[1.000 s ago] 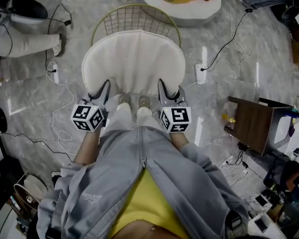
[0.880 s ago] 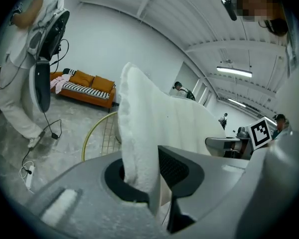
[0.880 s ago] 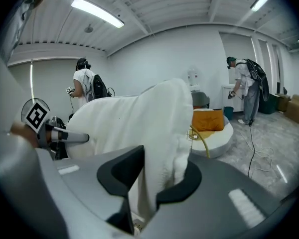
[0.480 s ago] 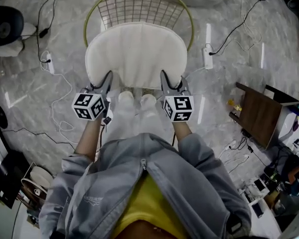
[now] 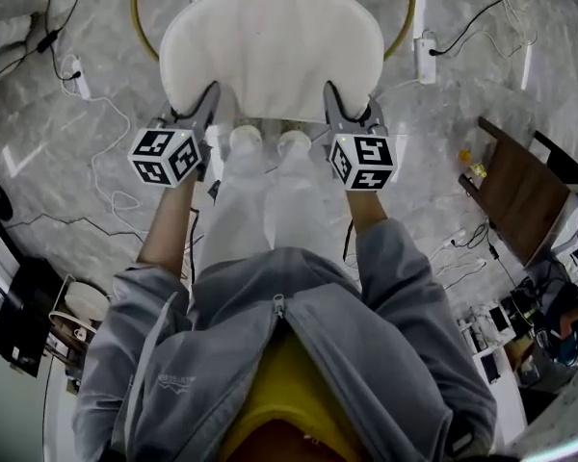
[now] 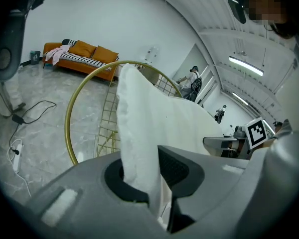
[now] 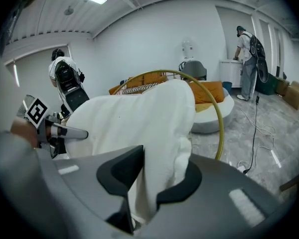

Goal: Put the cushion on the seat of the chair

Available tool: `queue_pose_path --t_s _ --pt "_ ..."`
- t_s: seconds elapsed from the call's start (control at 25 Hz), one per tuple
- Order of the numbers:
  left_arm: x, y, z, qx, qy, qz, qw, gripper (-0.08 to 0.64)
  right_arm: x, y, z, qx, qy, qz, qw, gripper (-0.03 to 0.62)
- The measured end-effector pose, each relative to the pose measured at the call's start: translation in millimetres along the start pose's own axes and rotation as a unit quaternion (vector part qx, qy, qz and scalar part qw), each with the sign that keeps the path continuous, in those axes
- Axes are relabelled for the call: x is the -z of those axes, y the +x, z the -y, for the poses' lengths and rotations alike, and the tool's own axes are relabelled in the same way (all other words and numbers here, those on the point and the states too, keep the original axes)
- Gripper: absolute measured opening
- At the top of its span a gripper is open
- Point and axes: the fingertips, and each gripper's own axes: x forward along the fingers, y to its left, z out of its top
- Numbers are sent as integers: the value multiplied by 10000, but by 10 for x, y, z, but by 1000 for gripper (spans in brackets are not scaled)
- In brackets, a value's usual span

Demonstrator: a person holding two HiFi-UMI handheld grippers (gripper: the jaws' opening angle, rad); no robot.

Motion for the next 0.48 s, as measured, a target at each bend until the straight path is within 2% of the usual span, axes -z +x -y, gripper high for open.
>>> queue_pose_path --t_s 0.48 --pt "439 647 -529 -52 -127 -452 9989 66 541 745 263 27 291 -546 9981 95"
